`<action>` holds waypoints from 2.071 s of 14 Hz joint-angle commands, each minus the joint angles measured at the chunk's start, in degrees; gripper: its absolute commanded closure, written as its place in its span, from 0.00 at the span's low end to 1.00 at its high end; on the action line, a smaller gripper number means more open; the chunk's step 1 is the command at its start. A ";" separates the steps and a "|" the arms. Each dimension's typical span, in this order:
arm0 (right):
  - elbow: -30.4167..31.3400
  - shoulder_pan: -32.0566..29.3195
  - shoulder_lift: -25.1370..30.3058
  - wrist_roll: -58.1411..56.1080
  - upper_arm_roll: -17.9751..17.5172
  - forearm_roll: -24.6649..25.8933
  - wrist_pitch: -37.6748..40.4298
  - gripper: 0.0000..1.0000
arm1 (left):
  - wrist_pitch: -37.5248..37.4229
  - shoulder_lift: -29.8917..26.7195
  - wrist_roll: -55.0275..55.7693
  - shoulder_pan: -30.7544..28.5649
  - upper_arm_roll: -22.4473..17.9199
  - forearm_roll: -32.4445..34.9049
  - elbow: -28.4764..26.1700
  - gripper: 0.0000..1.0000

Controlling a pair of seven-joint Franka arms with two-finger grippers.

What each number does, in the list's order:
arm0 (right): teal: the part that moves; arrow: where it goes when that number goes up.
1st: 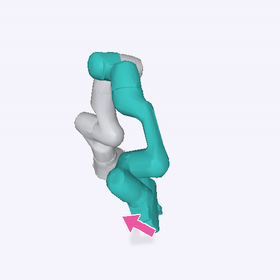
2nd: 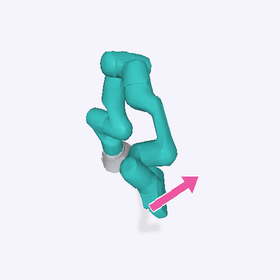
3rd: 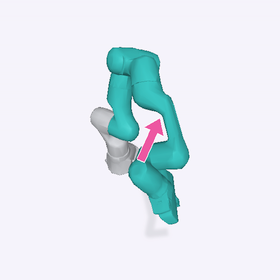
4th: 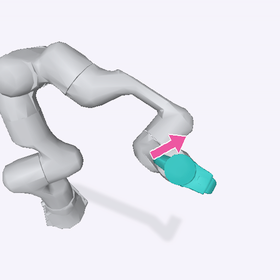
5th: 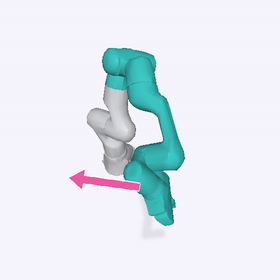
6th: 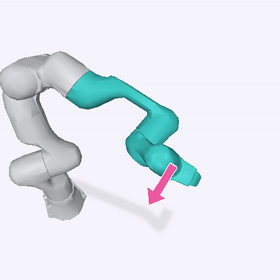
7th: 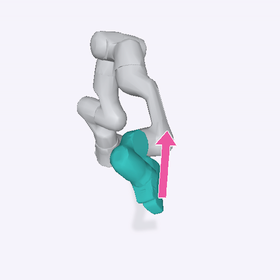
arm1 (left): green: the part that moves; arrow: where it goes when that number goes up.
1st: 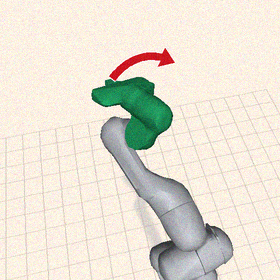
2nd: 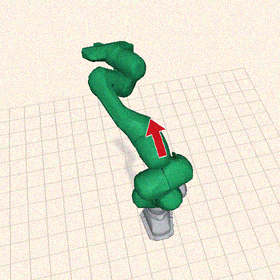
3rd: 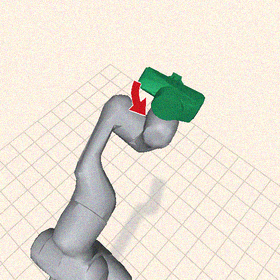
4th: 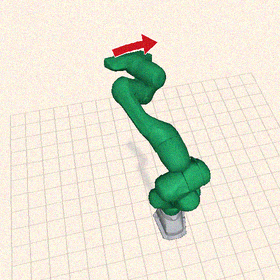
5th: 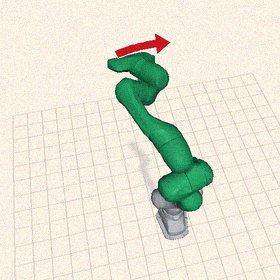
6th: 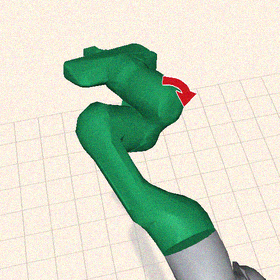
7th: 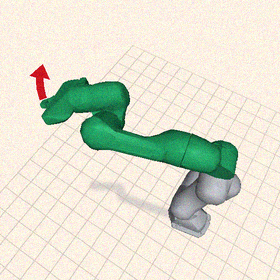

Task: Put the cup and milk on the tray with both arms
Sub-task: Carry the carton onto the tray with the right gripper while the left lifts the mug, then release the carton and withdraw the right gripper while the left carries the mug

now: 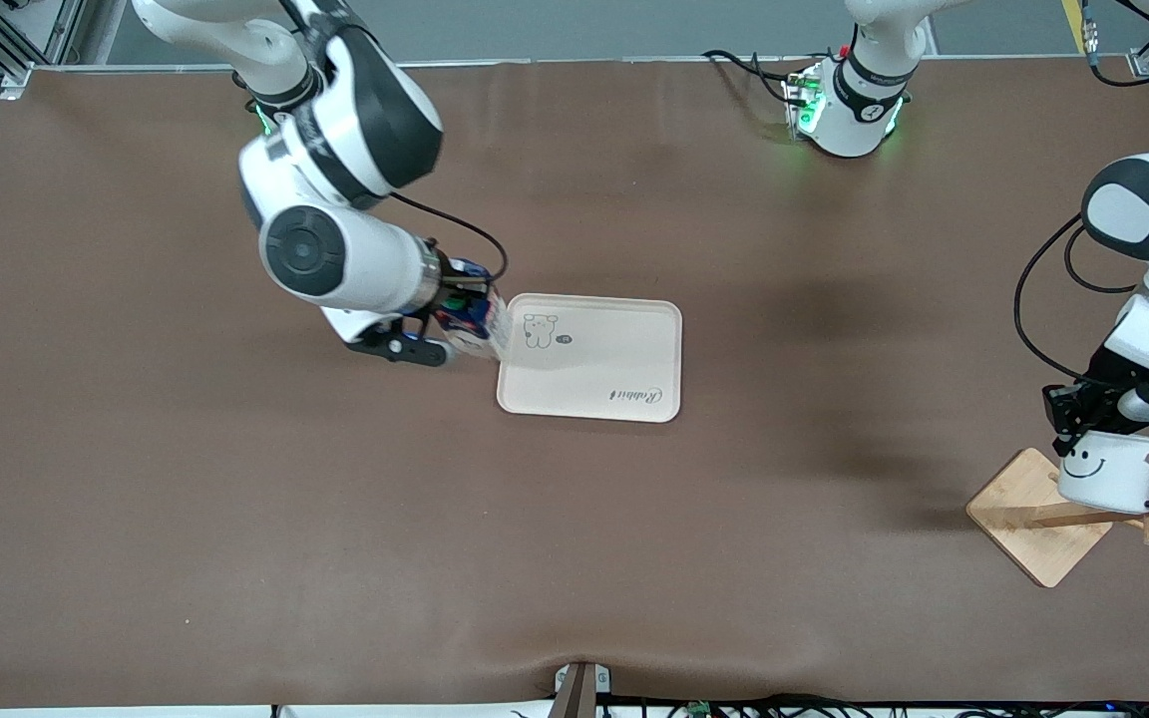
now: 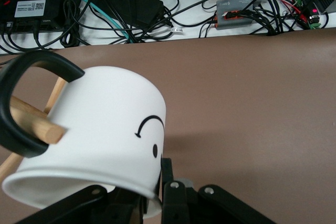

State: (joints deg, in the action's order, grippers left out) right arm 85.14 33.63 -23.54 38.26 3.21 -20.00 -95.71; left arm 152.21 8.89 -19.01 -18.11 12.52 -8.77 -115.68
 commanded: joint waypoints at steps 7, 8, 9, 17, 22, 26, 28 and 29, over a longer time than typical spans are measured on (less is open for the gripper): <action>-6.30 4.51 -10.90 -1.33 -0.57 -1.79 -5.10 0.84 | -5.68 -2.73 5.11 0.00 3.74 -0.37 0.46 1.00; -6.21 4.52 -11.08 -1.69 -0.57 -1.71 -5.10 0.82 | -6.21 -2.91 5.99 0.00 4.26 -0.37 0.46 1.00; -6.21 4.60 -11.08 -1.70 -0.57 -1.70 -5.10 0.80 | -6.31 -2.91 7.13 0.00 4.53 -0.28 0.46 1.00; -10.84 2.24 -10.03 -1.43 -0.48 -1.97 2.08 0.00 | -12.89 -0.72 22.42 2.28 10.68 -0.19 1.07 1.00; -21.23 -2.25 -9.94 -1.70 0.04 -1.27 17.20 0.00 | -17.28 3.58 35.68 11.76 10.60 -0.19 2.82 1.00; -23.17 -12.77 -5.47 -1.70 -0.66 -3.54 25.82 0.00 | -25.27 9.12 50.17 19.49 10.68 5.41 8.70 1.00; -23.17 -16.83 -2.48 -1.35 -0.13 -3.46 26.45 0.00 | -27.13 12.89 57.21 23.89 10.60 8.32 12.13 1.00; -23.17 -18.84 -0.99 -1.43 0.13 -3.11 26.46 0.00 | -27.14 14.74 59.50 25.13 10.60 8.59 13.63 1.00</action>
State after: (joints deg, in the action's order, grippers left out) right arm 61.48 18.18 -27.86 36.57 3.77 -22.00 -70.08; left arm 127.30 18.95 35.74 4.43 23.37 -2.36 -107.39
